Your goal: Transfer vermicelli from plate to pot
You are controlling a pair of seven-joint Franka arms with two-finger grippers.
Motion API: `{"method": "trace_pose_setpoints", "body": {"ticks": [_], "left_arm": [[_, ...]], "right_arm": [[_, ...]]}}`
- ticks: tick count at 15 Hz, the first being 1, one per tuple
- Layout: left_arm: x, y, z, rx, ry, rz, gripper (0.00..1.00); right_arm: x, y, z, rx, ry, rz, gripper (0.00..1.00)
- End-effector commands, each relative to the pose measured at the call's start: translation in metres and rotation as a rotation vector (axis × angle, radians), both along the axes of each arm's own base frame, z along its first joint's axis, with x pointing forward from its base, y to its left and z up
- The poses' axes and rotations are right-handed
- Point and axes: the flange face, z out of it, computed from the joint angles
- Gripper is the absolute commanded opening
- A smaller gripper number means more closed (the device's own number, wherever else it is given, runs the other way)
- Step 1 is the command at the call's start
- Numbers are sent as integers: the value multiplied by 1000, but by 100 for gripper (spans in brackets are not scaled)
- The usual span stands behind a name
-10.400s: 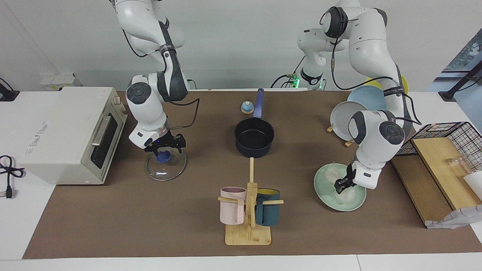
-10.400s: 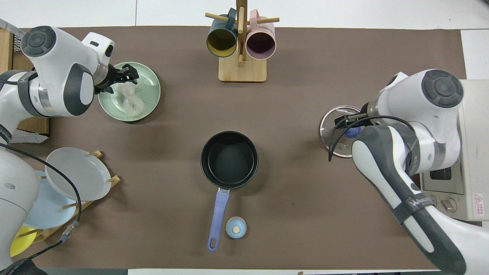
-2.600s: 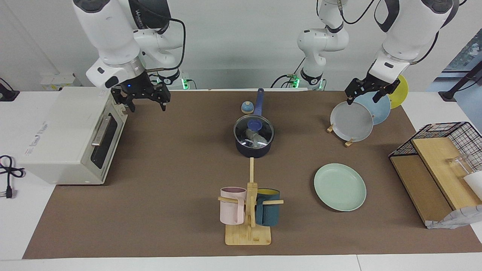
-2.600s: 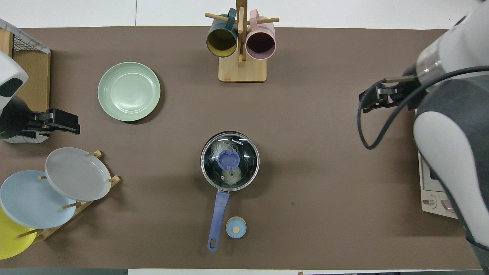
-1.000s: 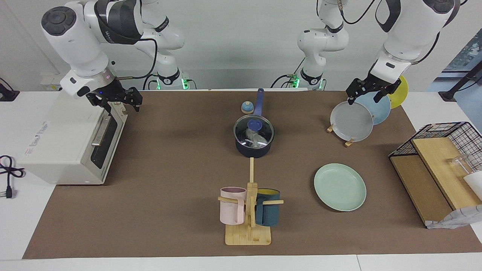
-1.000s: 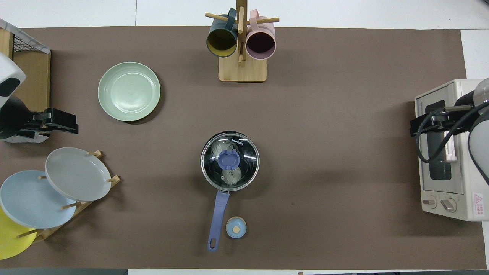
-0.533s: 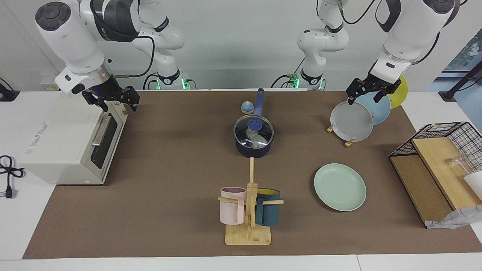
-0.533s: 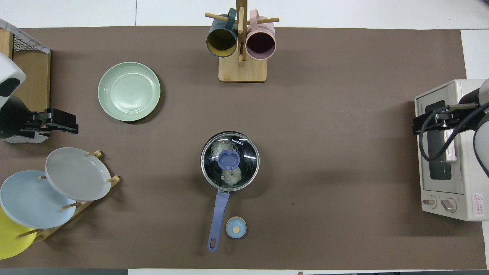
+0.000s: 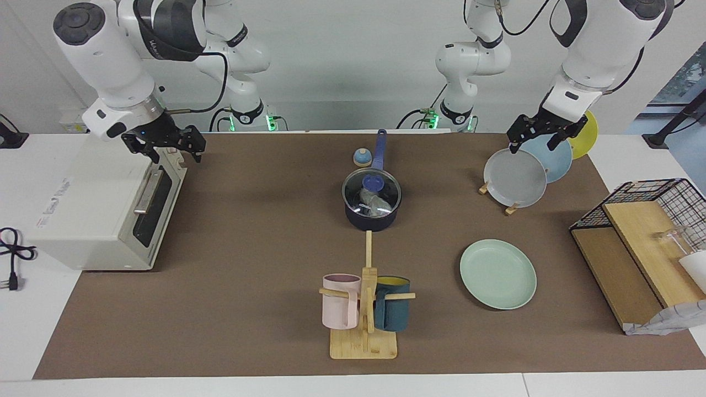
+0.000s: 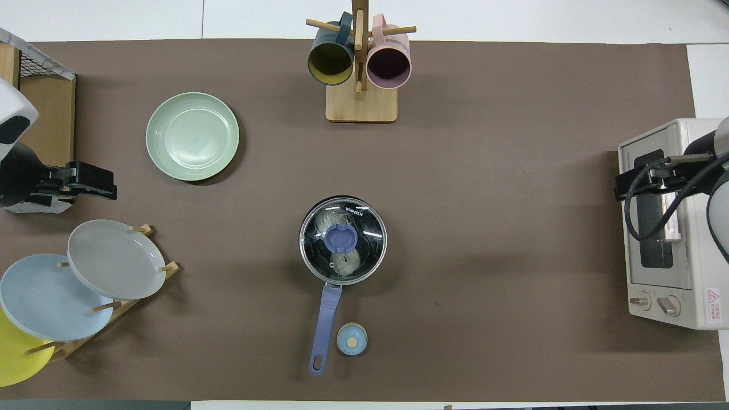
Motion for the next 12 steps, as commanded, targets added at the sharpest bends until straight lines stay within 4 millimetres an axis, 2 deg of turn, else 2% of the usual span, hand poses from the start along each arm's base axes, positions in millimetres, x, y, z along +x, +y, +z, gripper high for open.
{"method": "trace_pose_setpoints", "body": {"ticks": [1,3,12], "left_arm": [[-1,3,3,20,-1,-8,100],[-1,3,3,20,-1,-8,100],[-2,3,3,21,0,-8,100]], "right_arm": [[-5,-6,17,15,-42,2,100],[-9,-2,27,15,-59,10,100],[-9,-5,25,15,-57,4,100]]}}
